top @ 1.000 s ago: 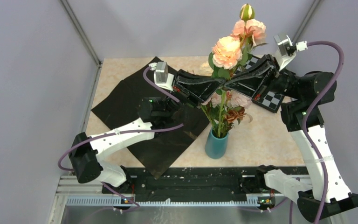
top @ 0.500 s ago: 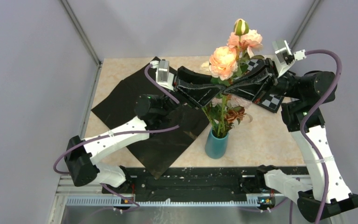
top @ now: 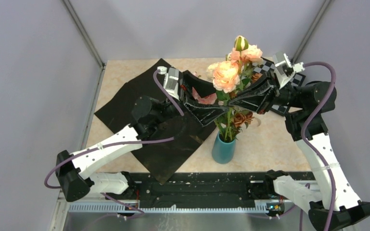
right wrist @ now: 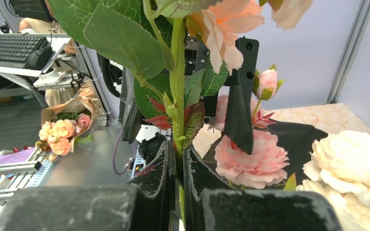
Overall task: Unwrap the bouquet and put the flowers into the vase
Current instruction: Pick up the fake flower from the wrapping paper, then insert the fake flower into the vase.
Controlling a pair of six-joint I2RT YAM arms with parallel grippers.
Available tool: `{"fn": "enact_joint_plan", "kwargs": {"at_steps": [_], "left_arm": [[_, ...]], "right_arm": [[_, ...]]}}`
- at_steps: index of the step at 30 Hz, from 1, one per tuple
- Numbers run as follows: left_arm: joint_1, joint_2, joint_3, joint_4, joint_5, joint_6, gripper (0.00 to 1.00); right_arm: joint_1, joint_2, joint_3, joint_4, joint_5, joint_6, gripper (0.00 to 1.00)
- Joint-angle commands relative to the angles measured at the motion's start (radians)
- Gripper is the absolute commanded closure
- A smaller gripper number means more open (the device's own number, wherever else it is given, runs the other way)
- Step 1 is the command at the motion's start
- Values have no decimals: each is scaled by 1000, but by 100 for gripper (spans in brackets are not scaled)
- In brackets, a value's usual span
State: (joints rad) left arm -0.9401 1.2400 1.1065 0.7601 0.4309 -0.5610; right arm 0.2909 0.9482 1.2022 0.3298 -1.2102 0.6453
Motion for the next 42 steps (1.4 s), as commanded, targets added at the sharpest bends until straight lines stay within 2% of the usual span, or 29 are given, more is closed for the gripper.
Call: {"fn": "enact_joint_plan", "kwargs": {"at_steps": [1, 18, 30, 34, 37, 42], "left_arm": [[20, -65, -7, -139, 48, 69, 2], [79, -197, 25, -464, 108, 175, 1], [90, -133, 269, -665, 254, 194, 1], [99, -117, 367, -807, 194, 236, 1], [159, -86, 464, -967, 106, 275, 1], [340, -86, 498, -1026, 48, 260, 1]], "right_arm": [[6, -35, -29, 56, 20, -24, 100], [7, -62, -92, -120, 1, -165, 100], [6, -78, -98, -218, 11, -231, 100], [7, -80, -91, -244, 14, -249, 100], [6, -80, -86, -280, 13, -276, 100], [7, -83, -87, -361, 23, -319, 100]]}}
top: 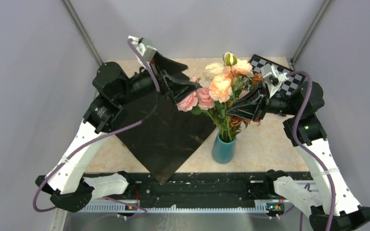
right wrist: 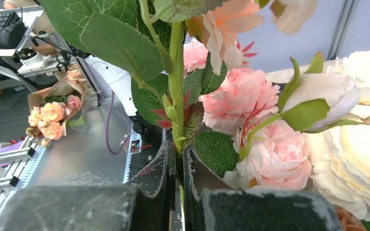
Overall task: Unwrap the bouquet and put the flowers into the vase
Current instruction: Insert the fake flower into the vase.
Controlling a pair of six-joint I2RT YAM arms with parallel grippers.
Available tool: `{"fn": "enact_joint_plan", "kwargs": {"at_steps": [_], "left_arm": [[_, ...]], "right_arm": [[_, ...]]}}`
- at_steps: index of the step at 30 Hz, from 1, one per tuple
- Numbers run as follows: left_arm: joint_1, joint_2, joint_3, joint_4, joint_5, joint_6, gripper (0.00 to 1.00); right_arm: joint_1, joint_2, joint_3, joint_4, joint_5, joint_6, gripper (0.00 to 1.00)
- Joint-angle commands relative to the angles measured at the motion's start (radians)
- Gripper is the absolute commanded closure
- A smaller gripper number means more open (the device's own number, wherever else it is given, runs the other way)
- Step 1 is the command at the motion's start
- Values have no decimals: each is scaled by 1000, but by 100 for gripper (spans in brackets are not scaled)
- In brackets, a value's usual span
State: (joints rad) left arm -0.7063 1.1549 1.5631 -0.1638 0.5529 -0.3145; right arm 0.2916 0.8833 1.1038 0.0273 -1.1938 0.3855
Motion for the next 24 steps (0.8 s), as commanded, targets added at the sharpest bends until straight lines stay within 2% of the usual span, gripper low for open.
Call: {"fn": "enact_joint_plan", "kwargs": {"at_steps": [1, 4, 10, 13, 21, 24], "left_arm": [[138, -3, 46, -111, -82, 8, 1], [219, -12, 50, -129, -92, 4, 1], [339, -28, 19, -153, -111, 1, 1], [377, -35, -11, -140, -96, -19, 1], [424, -35, -87, -98, -58, -54, 1], [439, -35, -112, -103, -74, -51, 1]], "right_arm": [[6, -17, 10, -73, 9, -68, 100], [6, -20, 10, -117, 22, -94, 99], [5, -31, 15, -140, 37, -102, 74], [6, -35, 22, -136, 36, -95, 65], [5, -38, 27, -110, 42, -70, 58], [6, -39, 29, -110, 46, -66, 59]]}}
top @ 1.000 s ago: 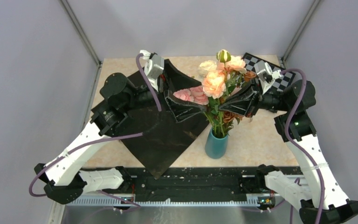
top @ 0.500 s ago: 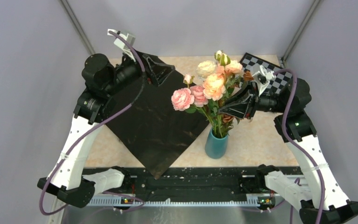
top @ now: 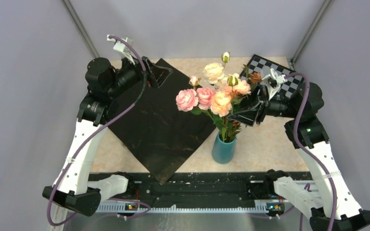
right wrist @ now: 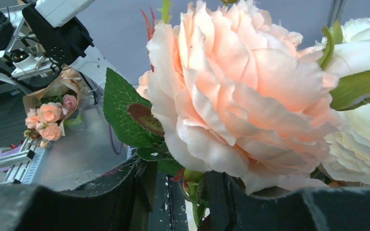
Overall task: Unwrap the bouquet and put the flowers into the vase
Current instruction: Insert the fake flower into the vase.
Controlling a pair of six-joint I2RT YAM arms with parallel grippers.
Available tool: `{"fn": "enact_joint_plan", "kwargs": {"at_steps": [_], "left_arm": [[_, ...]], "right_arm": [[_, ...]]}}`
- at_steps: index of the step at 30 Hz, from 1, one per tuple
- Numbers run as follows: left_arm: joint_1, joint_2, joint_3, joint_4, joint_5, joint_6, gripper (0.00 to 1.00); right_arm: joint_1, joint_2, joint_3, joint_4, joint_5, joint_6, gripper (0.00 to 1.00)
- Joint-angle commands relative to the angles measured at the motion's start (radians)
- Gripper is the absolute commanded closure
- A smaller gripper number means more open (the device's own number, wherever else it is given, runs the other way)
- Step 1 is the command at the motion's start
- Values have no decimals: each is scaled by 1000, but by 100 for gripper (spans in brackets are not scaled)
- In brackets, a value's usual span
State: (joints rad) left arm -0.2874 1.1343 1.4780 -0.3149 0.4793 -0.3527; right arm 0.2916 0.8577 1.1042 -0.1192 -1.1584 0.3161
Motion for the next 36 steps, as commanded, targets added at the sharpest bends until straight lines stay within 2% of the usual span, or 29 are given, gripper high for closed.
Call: {"fn": "enact_joint_plan", "kwargs": {"at_steps": [1, 3, 8, 11, 21, 25, 26, 32, 36], "left_arm": [[26, -16, -36, 48, -3, -12, 1], [40, -16, -52, 48, 0, -12, 1], [67, -25, -88, 49, 5, -13, 1], [83, -35, -114, 51, 6, -12, 1], [139, -63, -168, 56, 20, -24, 1], [158, -70, -187, 66, 27, -37, 1], [164, -72, -191, 68, 29, -39, 1], [192, -82, -207, 71, 35, -41, 1], [212, -86, -218, 71, 34, -40, 1]], "right_arm": [[6, -14, 29, 36, 11, 3, 62], [6, -13, 28, 33, 11, 1, 68], [6, -11, 3, 28, 2, -2, 90], [5, -19, -28, 12, -1, -12, 99], [6, -33, -83, -165, 52, -127, 100], [6, -35, -81, -182, 67, -140, 100], [6, -36, -78, -184, 68, -138, 98], [6, -53, -37, -192, 60, -125, 65], [6, -71, -9, -202, 41, -115, 51]]}}
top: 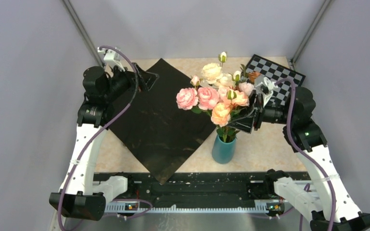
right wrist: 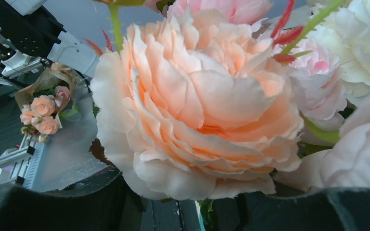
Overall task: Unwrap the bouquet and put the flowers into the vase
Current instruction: Insert the fake flower into the vase.
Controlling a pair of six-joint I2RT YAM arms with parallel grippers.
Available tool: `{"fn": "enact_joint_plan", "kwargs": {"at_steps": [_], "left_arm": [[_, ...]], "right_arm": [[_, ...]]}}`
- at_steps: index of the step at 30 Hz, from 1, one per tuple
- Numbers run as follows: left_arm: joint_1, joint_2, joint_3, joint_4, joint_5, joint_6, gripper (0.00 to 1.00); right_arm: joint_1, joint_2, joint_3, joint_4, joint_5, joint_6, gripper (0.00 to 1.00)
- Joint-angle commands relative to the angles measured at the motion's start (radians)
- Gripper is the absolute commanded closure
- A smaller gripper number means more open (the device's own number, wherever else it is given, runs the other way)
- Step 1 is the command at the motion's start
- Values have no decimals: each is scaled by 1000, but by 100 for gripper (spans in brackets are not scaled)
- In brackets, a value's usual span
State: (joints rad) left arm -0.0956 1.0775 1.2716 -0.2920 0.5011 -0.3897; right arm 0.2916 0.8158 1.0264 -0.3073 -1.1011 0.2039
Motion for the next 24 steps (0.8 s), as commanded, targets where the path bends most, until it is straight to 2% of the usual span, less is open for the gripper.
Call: {"fn": "enact_joint_plan", "kwargs": {"at_steps": [1, 6, 10, 15, 24], "left_arm": [[24, -31, -13, 49, 12, -3, 1], [47, -44, -24, 46, 12, -3, 1], [62, -53, -34, 44, 12, -3, 1], [74, -66, -43, 41, 14, 0, 1], [84, -95, -69, 27, -7, 22, 1]], "right_arm": [[6, -36, 78, -21, -17, -3, 49], [5, -59, 147, -92, 2, -41, 42], [5, -57, 224, -214, 76, -125, 37], [5, -49, 311, -332, 197, -222, 24], [5, -46, 450, -422, 411, -271, 19]]}}
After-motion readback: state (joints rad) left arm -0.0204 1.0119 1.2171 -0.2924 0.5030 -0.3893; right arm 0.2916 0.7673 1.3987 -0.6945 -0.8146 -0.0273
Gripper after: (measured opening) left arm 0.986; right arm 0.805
